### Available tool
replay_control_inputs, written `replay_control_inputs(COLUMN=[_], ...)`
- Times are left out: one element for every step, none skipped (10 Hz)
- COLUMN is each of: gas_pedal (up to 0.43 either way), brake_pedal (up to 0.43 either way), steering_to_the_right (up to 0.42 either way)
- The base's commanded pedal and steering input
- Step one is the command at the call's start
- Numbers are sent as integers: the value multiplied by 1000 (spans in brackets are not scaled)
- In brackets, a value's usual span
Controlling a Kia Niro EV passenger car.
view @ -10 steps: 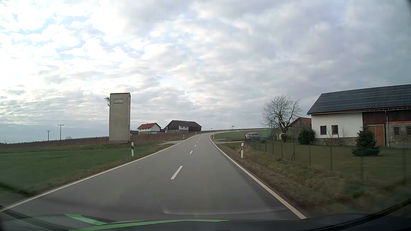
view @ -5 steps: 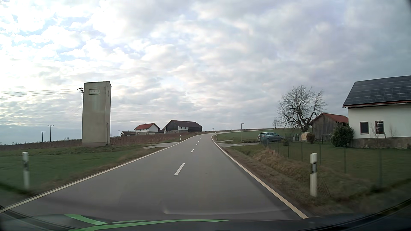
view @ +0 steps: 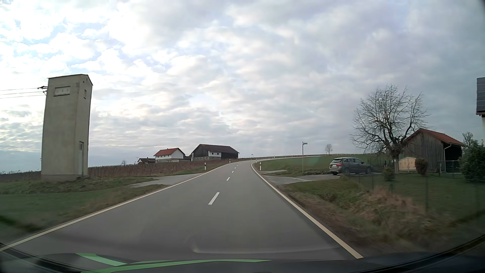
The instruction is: Follow the waypoints while adhering to traffic rules and regulations
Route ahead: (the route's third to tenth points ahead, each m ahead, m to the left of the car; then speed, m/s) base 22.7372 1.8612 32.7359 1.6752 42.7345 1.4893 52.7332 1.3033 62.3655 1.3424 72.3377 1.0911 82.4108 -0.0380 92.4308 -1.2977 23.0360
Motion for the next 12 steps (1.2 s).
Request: replay_control_inputs(gas_pedal=[280, 280, 280, 280, 280, 280, 280, 280, 280, 280, 280, 280], brake_pedal=[0, 0, 0, 0, 0, 0, 0, 0, 0, 0, 0, 0], steering_to_the_right=[0, 0, 0, 0, 0, 0, 1, 1, 2, 3, 4, 5])
